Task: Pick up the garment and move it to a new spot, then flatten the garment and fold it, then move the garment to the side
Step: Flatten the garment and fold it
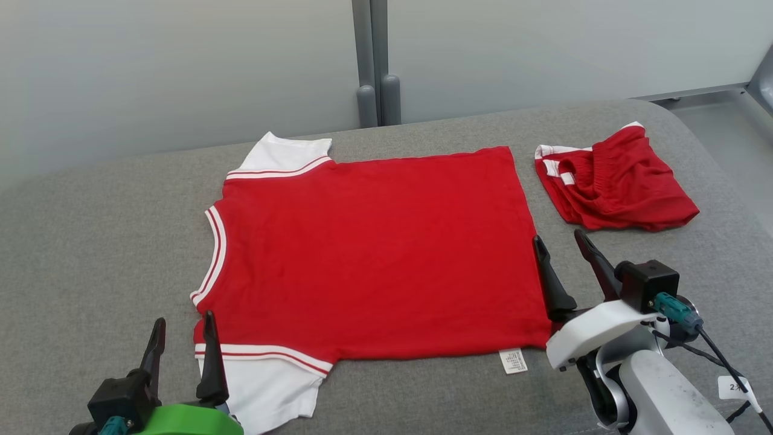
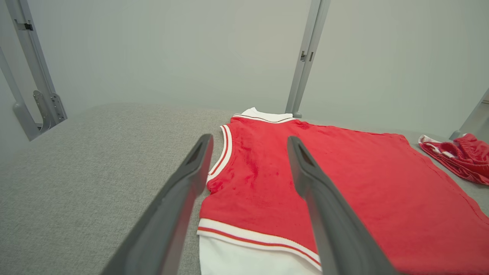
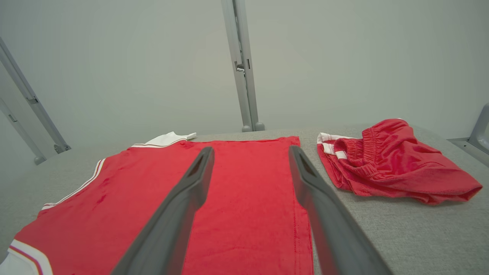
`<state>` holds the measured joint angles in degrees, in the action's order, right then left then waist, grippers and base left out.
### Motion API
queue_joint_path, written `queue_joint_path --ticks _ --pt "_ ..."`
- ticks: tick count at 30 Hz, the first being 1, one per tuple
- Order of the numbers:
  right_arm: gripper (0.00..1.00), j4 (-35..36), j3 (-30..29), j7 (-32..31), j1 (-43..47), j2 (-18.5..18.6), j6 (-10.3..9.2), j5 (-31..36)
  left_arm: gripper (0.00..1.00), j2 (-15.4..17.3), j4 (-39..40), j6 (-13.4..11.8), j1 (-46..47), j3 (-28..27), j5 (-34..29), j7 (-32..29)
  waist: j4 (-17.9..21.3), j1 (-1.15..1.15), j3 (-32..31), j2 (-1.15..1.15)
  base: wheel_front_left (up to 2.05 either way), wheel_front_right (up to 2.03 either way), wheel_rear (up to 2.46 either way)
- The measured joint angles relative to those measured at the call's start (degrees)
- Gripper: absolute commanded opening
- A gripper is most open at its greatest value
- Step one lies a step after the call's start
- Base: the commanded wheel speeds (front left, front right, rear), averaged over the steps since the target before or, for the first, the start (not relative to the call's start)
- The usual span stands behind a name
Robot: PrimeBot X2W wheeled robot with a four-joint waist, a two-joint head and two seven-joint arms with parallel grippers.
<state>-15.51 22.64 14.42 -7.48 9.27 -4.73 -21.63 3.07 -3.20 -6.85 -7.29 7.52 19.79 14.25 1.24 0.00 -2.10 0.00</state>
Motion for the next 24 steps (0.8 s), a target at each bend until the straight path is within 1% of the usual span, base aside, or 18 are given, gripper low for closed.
queue_joint_path --ticks 12,16,24 --pt "1.0 0.35 -0.6 0.0 0.99 -0.04 0.0 0.1 1.0 -0.1 -0.4 -0.21 -0.32 0.0 -0.32 0.0 -0.19 0.0 0.29 0.0 0.0 0.0 0.0" --pt "1.0 0.35 -0.75 0.0 1.02 -0.07 0.0 0.1 1.0 -0.13 -3.22 -0.21 -2.83 0.05 0.52 -0.33 -0.36 0.0 0.53 0.0 0.0 0.0 0.0" --pt "1.0 0.35 -1.07 0.01 1.02 -0.03 0.05 0.1 1.0 -0.15 -9.49 -0.21 -5.86 0.07 1.93 -3.23 -0.62 0.0 1.22 0.0 0.0 0.0 0.0"
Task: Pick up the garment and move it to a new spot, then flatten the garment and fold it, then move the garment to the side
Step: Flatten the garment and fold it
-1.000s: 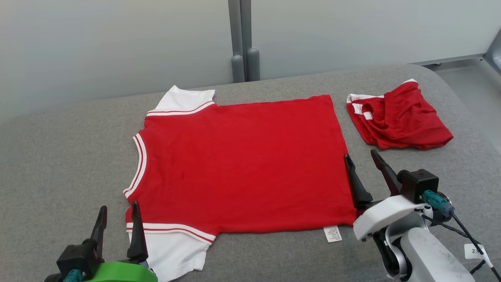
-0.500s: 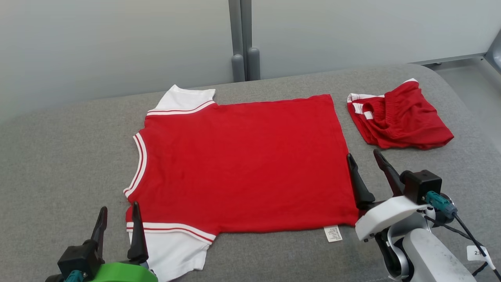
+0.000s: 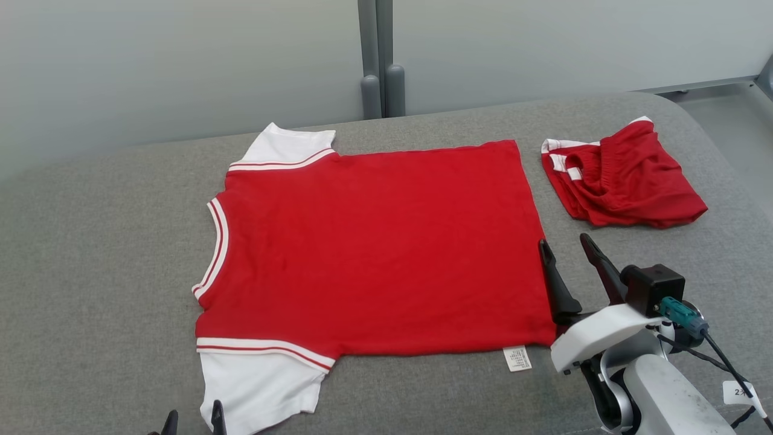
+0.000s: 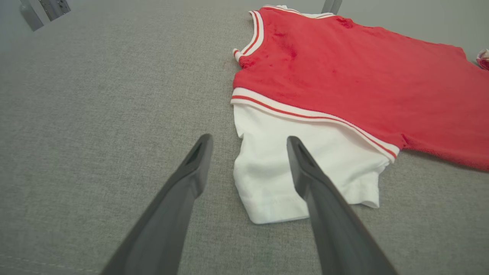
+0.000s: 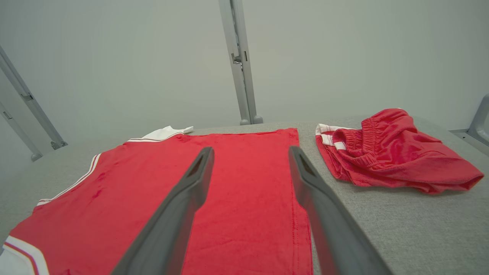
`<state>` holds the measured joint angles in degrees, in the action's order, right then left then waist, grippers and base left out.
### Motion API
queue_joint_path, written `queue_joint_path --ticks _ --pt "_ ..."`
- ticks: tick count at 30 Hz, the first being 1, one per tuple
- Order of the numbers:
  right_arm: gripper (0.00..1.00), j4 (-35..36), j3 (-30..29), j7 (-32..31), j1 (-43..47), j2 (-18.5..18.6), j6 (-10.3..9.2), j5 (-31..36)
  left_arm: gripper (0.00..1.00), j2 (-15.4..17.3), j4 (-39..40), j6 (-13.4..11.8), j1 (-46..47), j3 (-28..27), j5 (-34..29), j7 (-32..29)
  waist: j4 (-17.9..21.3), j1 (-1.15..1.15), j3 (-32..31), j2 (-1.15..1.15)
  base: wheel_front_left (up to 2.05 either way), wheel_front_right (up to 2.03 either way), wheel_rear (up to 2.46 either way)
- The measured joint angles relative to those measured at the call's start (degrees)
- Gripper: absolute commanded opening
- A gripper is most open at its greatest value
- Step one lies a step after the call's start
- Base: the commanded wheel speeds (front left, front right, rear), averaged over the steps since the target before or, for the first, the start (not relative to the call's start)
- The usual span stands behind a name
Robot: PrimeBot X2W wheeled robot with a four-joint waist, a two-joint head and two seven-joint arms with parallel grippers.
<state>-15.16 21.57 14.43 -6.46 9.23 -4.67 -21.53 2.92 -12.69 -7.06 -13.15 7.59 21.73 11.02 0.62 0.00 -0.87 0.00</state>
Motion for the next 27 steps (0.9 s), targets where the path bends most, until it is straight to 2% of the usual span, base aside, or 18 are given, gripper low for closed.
queue_joint_path --ticks 16,17,19,27 --pt "1.0 -0.4 0.34 -0.08 -0.07 0.52 0.3 0.56 1.0 -0.03 -7.53 1.03 0.42 1.12 2.82 -2.49 1.28 0.0 2.11 0.0 0.0 0.0 0.0" --pt "1.0 -0.92 0.25 -0.52 -0.04 0.64 0.3 0.42 0.95 -0.04 -7.77 1.09 0.76 1.35 2.82 -2.48 1.36 0.0 2.3 0.0 0.0 0.0 0.0" --pt "1.0 -1.65 0.07 -1.07 0.09 0.73 0.29 0.2 0.94 -0.05 -8.09 1.1 1.22 1.51 2.82 -2.47 1.43 0.0 2.49 0.0 0.0 0.0 0.0" --pt "1.0 -8.51 -0.44 -4.01 5.2 1.13 0.62 -2.83 0.96 -0.09 -9.7 1.6 3.86 1.86 3.15 -1.9 1.62 0.0 3.61 0.0 0.0 0.0 0.0"
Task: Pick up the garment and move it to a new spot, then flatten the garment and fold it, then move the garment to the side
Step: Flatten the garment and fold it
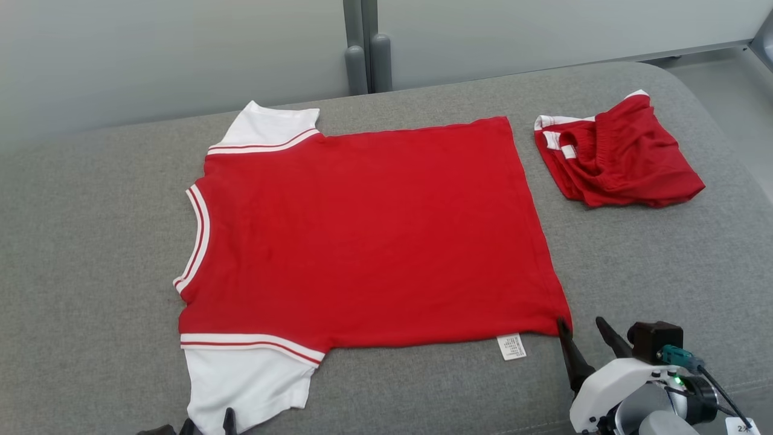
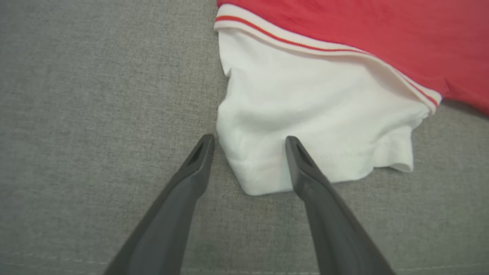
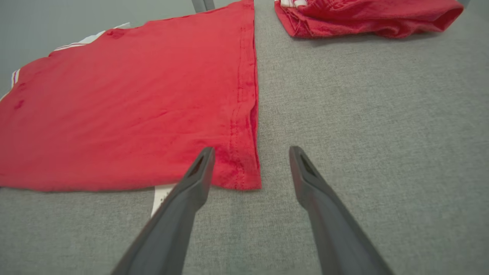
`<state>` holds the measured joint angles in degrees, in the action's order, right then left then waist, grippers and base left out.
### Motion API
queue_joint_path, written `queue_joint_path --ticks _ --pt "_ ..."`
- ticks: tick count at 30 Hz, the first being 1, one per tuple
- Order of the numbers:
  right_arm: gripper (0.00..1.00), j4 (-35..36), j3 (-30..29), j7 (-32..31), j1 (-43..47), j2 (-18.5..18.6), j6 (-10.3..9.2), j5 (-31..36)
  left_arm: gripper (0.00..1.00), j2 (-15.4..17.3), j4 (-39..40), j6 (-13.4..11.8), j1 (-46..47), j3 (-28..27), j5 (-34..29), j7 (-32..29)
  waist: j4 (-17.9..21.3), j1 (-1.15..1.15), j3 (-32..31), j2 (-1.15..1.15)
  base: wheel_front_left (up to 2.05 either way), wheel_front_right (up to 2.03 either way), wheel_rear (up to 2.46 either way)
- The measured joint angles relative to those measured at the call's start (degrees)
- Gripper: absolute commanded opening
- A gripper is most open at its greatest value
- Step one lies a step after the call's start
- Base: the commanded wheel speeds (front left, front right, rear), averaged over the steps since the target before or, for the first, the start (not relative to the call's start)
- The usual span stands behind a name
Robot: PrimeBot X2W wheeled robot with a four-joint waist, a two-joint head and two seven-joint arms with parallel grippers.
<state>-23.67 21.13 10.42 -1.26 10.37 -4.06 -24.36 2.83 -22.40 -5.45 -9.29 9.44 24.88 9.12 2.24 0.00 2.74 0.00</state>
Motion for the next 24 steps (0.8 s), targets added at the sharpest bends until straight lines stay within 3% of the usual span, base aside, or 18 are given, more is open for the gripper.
queue_joint_path --ticks 16,19,21,23,24 --pt "1.0 -7.91 -0.7 -0.7 -2.08 -2.87 3.55 -3.88 0.78 -0.04 -3.56 1.18 4.17 0.18 0.27 1.53 -0.86 0.0 2.18 0.0 0.0 0.0 0.0" --pt "1.0 -8.92 -0.8 -0.7 -3.15 -2.91 4.04 -3.97 0.68 -0.04 -4.25 1.33 4.75 0.21 0.59 1.67 -0.97 0.0 2.37 0.0 0.0 0.0 0.0" --pt "1.0 -9.68 -1.07 -0.69 -3.5 -3.14 4.57 -4.56 0.55 -0.04 -4.64 1.69 4.97 0.38 0.67 1.88 -1.03 0.0 2.48 0.0 0.0 0.0 0.0" --pt "0.92 -10.48 -1.21 -0.6 -3.84 -3.23 4.75 -4.86 0.49 -0.03 -4.92 1.92 5.13 0.59 0.67 2.04 -1.09 0.0 2.58 0.0 0.0 0.0 0.0" --pt "0.82 -10.85 -1.3 -0.55 -4.19 -3.23 5.06 -4.93 0.49 -0.03 -5.06 1.96 5.31 0.7 0.67 2.04 -1.11 0.0 2.62 0.0 0.0 0.0 0.0"
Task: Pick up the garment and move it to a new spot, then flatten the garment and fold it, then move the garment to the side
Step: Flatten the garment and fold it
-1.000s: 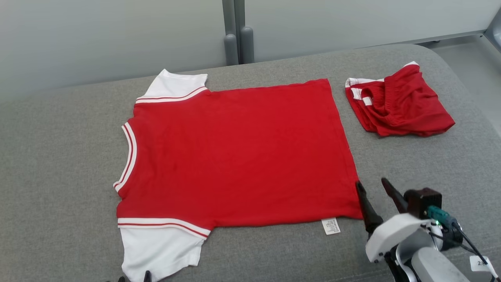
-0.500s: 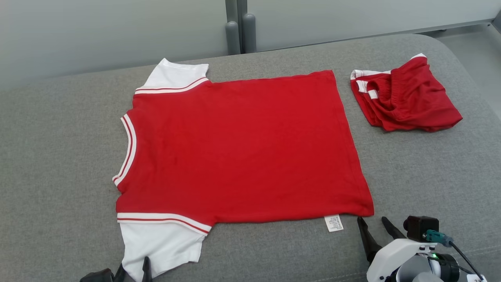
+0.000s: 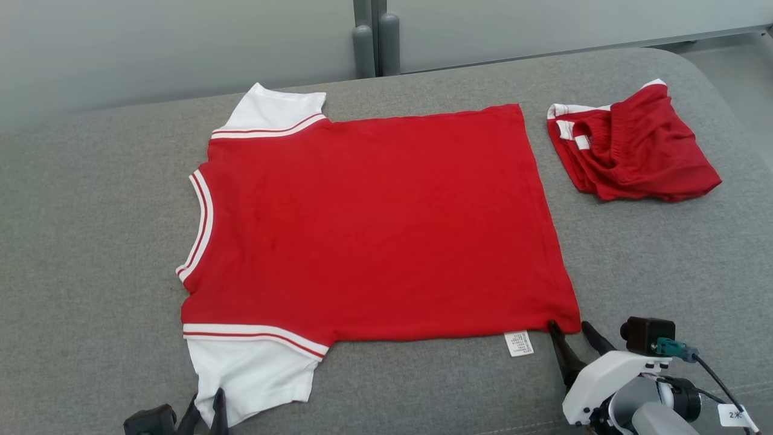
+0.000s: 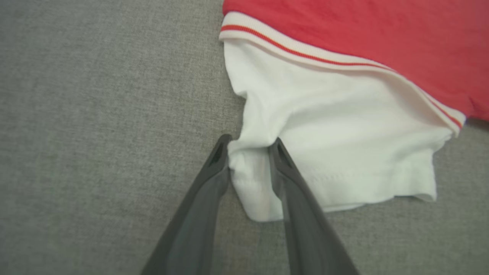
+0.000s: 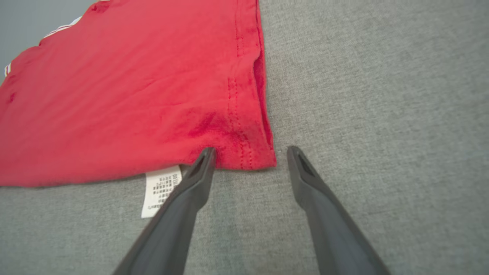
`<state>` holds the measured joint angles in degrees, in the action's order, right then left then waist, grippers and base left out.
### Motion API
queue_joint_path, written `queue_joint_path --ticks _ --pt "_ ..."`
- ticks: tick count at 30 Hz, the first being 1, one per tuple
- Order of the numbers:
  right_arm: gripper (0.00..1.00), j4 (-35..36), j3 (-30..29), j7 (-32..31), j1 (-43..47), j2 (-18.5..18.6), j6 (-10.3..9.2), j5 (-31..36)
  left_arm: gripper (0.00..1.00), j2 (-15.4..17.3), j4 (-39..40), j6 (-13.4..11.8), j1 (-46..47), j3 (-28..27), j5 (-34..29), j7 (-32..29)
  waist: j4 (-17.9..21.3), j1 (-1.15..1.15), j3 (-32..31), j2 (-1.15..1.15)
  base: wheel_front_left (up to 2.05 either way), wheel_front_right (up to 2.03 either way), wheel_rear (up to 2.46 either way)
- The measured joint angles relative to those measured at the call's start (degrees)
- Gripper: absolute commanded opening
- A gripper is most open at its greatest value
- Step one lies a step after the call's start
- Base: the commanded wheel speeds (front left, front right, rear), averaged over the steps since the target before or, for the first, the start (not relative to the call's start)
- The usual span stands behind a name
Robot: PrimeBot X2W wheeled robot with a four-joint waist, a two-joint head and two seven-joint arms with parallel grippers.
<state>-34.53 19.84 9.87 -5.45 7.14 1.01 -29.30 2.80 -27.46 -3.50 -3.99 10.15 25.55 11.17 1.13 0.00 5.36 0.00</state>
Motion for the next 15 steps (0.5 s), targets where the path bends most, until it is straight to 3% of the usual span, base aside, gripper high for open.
queue_joint_path --ticks 1,2,3,6,7,9,10,15 --pt "0.69 -0.32 -0.11 0.01 -0.27 -0.02 0.32 -0.16 0.47 0.0 -0.2 0.03 0.22 0.12 0.0 0.01 -0.01 0.0 0.04 0.0 0.0 0.0 0.0" --pt "0.69 -0.71 -0.23 0.01 -0.49 -0.08 0.51 -0.56 0.47 0.0 -0.44 0.04 0.45 0.22 0.0 0.05 -0.02 0.0 0.06 0.0 0.0 0.0 0.0" --pt "0.49 -1.15 -0.33 0.02 -0.71 -0.14 0.82 -0.99 0.45 0.0 -0.7 0.04 0.68 0.26 0.01 0.07 -0.01 0.0 0.09 0.0 0.0 0.0 0.0" --pt "0.33 -2.33 -0.37 0.18 -1.51 -0.3 1.67 -1.56 0.37 0.0 -1.54 0.46 1.22 0.29 0.56 0.49 0.05 0.0 0.15 0.0 0.0 0.0 0.0" --pt "0.33 -2.7 -0.33 0.18 -1.69 -0.33 1.96 -1.56 0.37 0.0 -1.69 0.47 1.42 0.33 0.57 0.49 0.07 0.0 0.16 0.0 0.0 0.0 0.0" --pt "0.05 -3.32 -0.11 0.19 -2.14 -0.31 2.56 -1.56 0.31 0.0 -1.77 0.49 1.66 0.46 0.57 0.52 0.09 0.0 0.17 0.0 0.0 0.0 0.0" --pt "0.0 -3.5 0.04 0.22 -2.39 -0.33 2.61 -1.56 0.26 0.0 -1.77 0.52 1.7 0.49 0.57 0.56 0.08 0.0 0.16 0.0 0.0 0.0 0.0" --pt "0.0 -3.96 0.36 1.11 -2.71 -0.34 3.38 -1.56 0.0 -0.11 -1.58 1.04 1.76 0.32 1.18 1.08 -0.02 0.0 -0.03 0.0 0.0 0.0 0.0"
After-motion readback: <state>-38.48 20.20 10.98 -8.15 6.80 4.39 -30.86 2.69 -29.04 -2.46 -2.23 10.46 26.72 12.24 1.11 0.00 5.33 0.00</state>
